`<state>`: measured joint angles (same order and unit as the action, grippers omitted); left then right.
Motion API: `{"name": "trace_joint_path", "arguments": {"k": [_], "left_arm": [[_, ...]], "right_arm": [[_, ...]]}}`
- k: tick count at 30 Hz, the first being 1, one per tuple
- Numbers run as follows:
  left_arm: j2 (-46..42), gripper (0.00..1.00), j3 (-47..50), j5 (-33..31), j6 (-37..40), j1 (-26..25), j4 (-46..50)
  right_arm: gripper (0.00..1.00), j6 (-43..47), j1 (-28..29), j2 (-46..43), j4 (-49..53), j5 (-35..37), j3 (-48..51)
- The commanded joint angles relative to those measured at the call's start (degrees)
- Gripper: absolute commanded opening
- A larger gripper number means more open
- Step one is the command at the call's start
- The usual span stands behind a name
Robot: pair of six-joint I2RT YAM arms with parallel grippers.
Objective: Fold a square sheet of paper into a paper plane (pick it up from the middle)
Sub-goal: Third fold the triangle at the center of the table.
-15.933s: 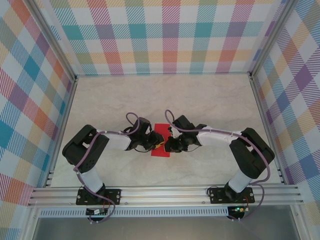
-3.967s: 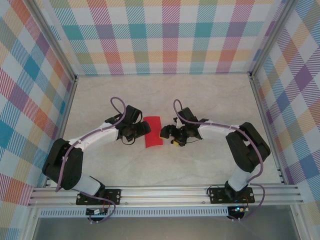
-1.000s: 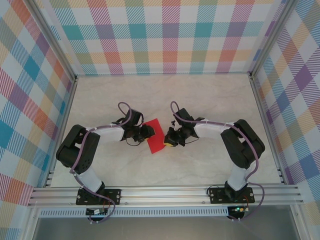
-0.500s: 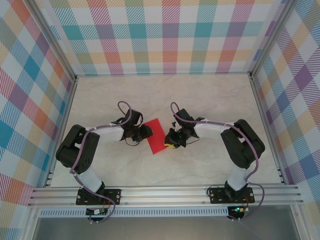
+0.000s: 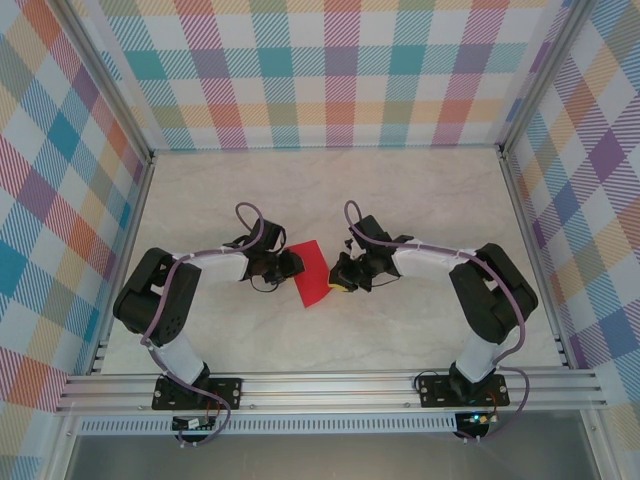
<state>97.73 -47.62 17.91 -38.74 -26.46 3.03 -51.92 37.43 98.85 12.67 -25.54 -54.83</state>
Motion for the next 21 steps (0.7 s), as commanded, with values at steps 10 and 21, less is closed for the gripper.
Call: {"name": "trace_joint_path", "arguments": {"k": [10,21], "left_arm": [[-1.28,0.30,-1.82,0.47,0.13,0.79,1.52],[0.12,0.27,-1.73,0.55,0.03,0.79,1.85]], "right_arm": [[0.06,-0.62,0.75,3.63,-1.37,-1.00,-4.23],[0.06,-0.92,1.93,7.87,-3.01,-1.14,-8.82]]}}
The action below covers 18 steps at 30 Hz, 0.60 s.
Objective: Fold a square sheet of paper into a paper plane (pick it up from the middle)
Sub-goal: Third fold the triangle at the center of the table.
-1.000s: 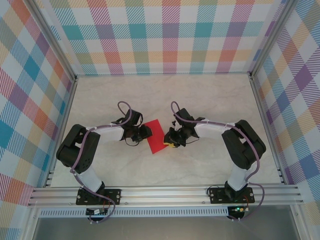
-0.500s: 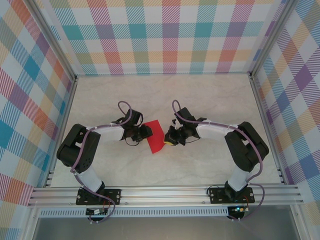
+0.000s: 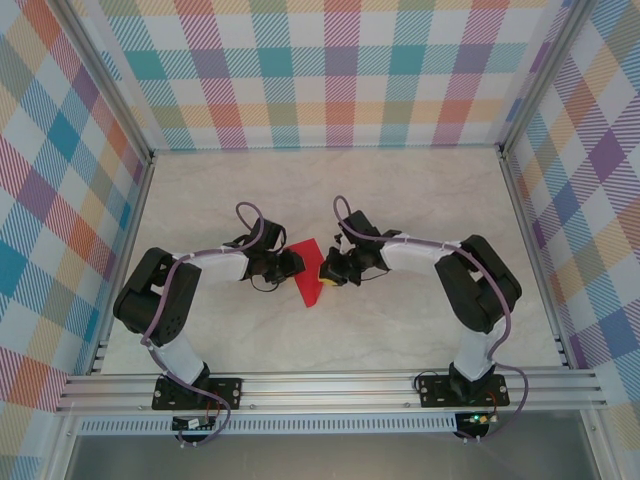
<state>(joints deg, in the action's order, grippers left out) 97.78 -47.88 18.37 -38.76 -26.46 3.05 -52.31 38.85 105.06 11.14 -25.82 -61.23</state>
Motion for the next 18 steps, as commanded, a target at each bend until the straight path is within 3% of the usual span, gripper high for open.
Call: {"name": "trace_joint_path", "arguments": {"k": [1,13,18], "left_arm": [[-0.08,0.27,-1.51,0.22,0.05,0.80,1.83],[-3.23,0.32,-2.33,-0.27,-0.50,0.79,2.32],[-3.36,0.32,-2.31,-3.72,-0.14,1.10,3.59]], "right_arm": [[0.06,-0.44,0.56,1.96,-1.53,-0.89,-2.71],[0.06,1.14,1.31,5.48,-1.01,-0.90,-6.16],[0.06,1.65,1.49,6.69,-1.18,-0.98,-6.77]]}}
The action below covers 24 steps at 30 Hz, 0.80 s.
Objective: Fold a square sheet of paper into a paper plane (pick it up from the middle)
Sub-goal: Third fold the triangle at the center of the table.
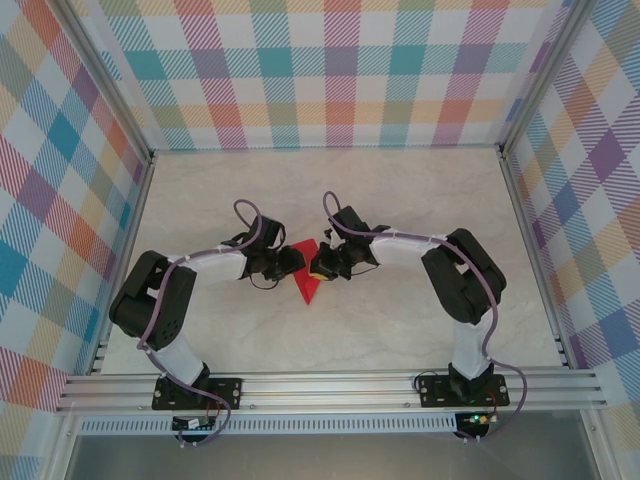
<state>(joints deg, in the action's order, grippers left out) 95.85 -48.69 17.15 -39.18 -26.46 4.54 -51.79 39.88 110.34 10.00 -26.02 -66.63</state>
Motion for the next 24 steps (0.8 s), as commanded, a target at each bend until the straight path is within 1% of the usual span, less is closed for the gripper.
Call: {"name": "trace_joint_path", "arguments": {"k": [1,4,13,18,24], "left_arm": [[-1.09,0.31,-1.50,-3.23,0.44,1.17,2.30],[0.55,0.27,-1.85,-4.61,0.52,1.23,2.94],[2.66,0.18,-2.21,-5.28,0.50,1.28,3.71],[3.33,0.15,-2.54,-5.28,0.73,1.23,4.50],[3.50,0.14,-2.50,-5.17,0.77,1.23,4.69]], "right_arm": [[0.06,1.16,0.46,1.52,-0.07,-0.79,-1.48],[0.06,1.52,0.55,1.89,-0.54,-1.03,-1.75],[0.06,2.09,0.64,2.99,-1.69,-1.53,-2.45],[0.06,1.87,0.64,3.80,-2.35,-1.55,-2.85],[0.06,1.98,0.64,4.60,-2.54,-1.75,-3.24]]}}
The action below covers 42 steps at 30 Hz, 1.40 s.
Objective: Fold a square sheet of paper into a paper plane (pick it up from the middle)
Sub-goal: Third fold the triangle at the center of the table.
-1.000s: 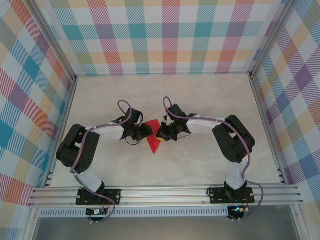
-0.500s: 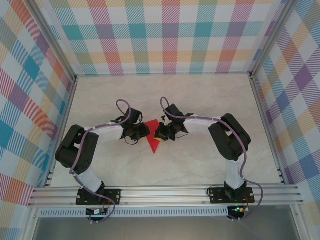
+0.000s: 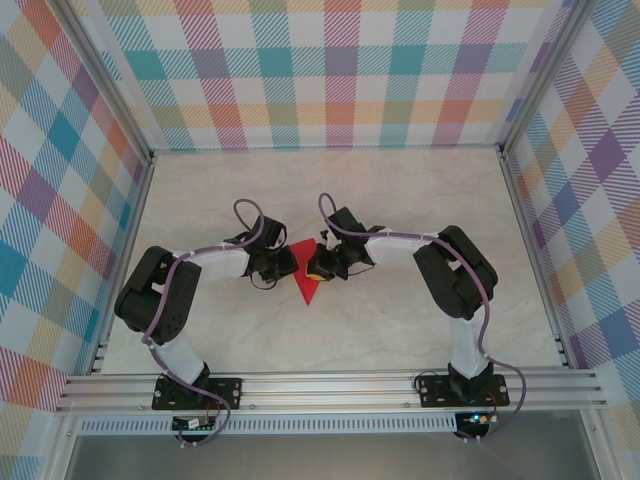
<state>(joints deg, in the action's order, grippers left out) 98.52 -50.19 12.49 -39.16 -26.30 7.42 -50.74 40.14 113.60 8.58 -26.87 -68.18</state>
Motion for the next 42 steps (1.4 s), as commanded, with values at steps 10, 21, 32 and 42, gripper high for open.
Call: {"name": "trace_joint_path", "arguments": {"k": [10,21,32,42], "left_arm": [[0.85,0.14,-0.97,0.06,0.83,1.08,1.76],[0.77,0.14,-0.54,0.32,0.82,1.08,1.63],[0.87,0.14,-0.52,0.60,0.84,1.08,1.54],[0.82,0.14,-0.46,0.69,0.86,1.10,1.54]], "right_arm": [[0.06,1.26,0.46,2.37,-1.28,-1.34,-2.05],[0.06,0.78,0.55,3.20,-2.57,-1.79,-1.97],[0.06,1.16,0.55,4.08,-2.79,-1.87,-2.28],[0.07,2.40,0.51,4.79,-1.55,-1.39,-2.55]]}}
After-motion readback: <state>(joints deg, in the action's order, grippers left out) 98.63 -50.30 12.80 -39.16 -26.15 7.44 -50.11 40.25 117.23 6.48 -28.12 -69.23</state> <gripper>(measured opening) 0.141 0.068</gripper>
